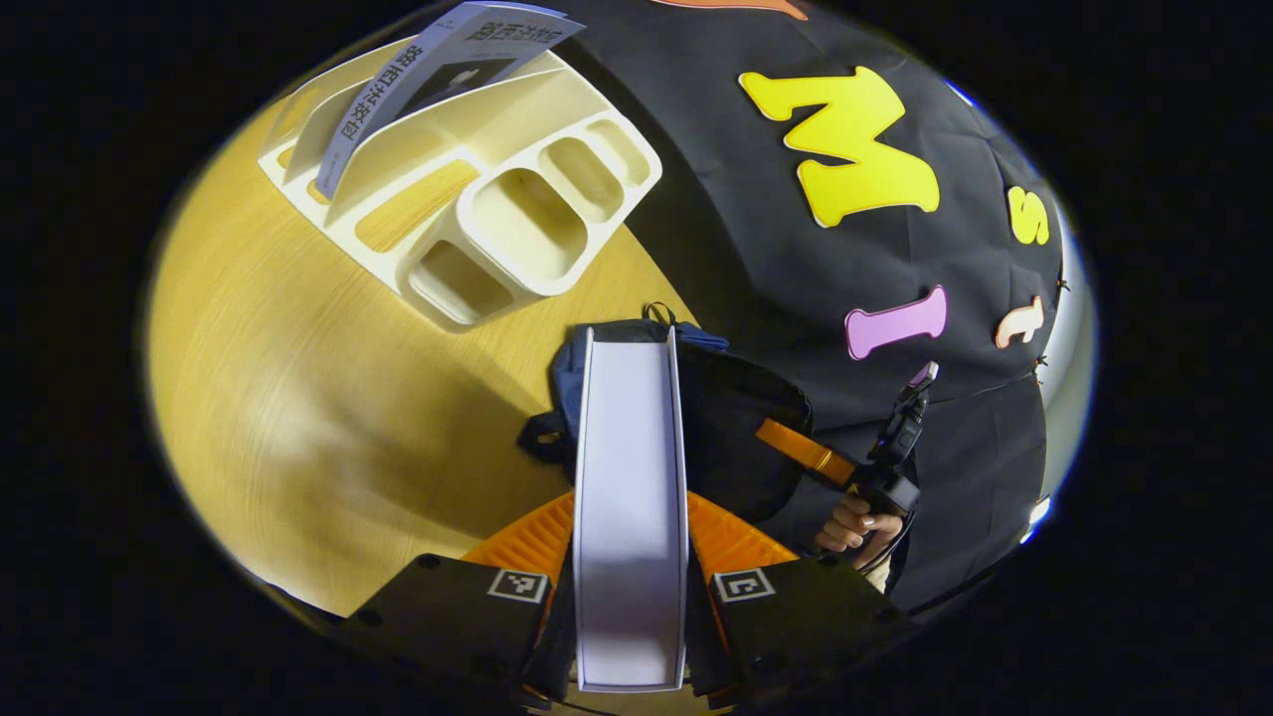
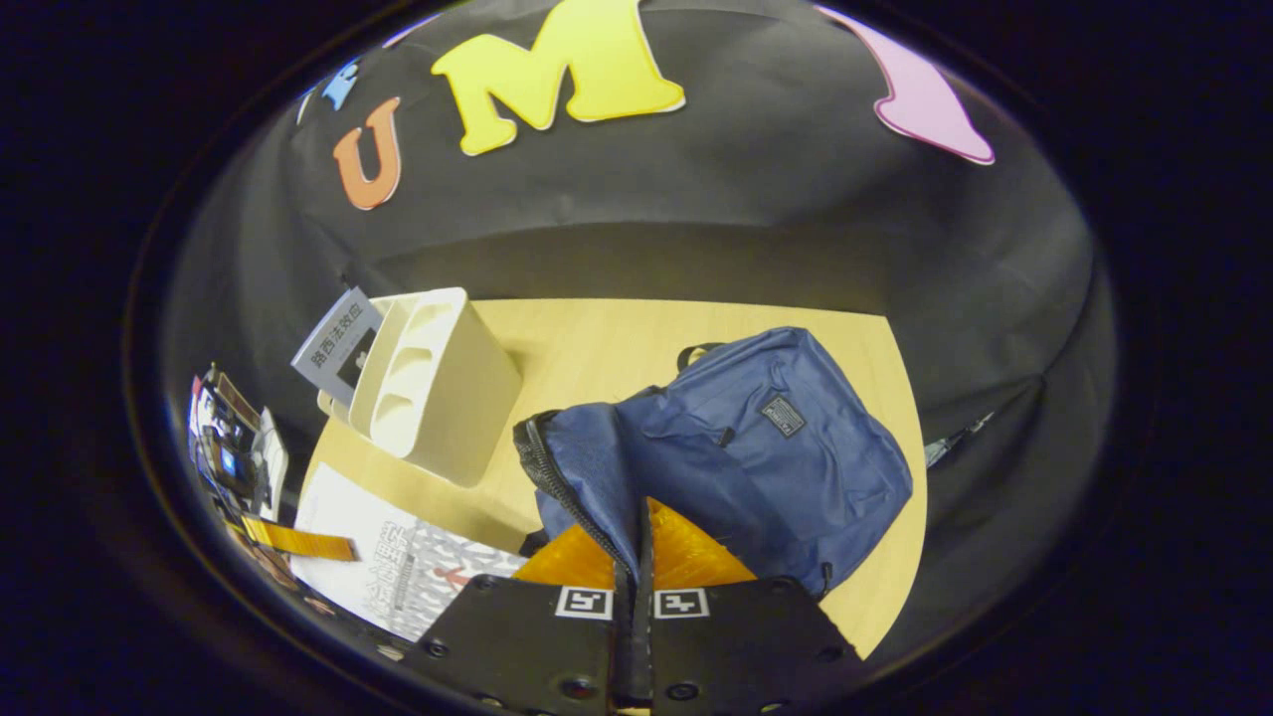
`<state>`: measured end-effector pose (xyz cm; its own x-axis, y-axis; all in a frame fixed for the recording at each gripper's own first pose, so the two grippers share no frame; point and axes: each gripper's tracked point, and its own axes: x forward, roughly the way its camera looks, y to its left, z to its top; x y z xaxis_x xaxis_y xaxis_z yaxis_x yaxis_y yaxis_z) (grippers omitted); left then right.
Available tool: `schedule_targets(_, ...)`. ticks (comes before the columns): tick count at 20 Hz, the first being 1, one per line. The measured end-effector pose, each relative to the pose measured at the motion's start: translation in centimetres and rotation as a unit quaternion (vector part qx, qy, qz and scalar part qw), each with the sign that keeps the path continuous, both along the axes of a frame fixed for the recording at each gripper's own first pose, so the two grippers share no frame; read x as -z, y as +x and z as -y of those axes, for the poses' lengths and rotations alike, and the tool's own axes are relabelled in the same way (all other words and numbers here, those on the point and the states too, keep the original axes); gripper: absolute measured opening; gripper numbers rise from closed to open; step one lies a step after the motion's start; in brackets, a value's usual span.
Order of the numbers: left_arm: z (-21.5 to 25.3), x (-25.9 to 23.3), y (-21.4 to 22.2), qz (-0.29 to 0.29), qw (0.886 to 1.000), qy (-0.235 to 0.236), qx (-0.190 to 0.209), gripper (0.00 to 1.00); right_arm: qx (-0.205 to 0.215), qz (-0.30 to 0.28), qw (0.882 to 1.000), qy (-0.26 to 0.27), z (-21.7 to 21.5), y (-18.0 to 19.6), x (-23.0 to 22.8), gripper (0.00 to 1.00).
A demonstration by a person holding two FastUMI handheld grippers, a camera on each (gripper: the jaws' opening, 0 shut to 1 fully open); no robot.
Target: Open the schoolbag, grab two books from the bookshelf and put them into the schoolbag.
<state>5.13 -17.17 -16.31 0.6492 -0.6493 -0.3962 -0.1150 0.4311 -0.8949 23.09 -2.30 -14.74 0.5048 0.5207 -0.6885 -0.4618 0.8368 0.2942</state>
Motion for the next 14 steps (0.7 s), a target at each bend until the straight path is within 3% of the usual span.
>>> schedule_targets(1, 0.6, 0.0, 0.9, 0.008, 1.0, -0.007, -0.006, 0.47, 0.002, 0.0, 1.0, -0.001, 0.1, 0.2, -0.2, 0.01)
schedule_targets(6, 3.9, 1.1, 6.6, 0.023, 0.993, -0.086, -0.072, 0.47, -0.004, 0.004, 1.0, -0.022, 0.4, 1.2, -0.8, 0.01)
schedule_targets(12, 7.3, 3.4, 9.9, 0.054, 0.989, -0.06, -0.122, 0.47, -0.013, 0.008, 1.0, -0.021, -0.1, 1.7, -1.9, 0.01)
schedule_targets(13, 7.7, 3.7, 10.3, 0.055, 0.988, -0.057, -0.131, 0.51, -0.015, 0.01, 1.0, -0.018, 0.0, 1.8, -2.2, 0.01)
schedule_targets(14, 8.3, 3.7, 10.8, 0.058, 0.987, -0.057, -0.14, 0.46, -0.02, 0.011, 1.0, -0.015, 0.0, 1.7, -2.4, 0.01)
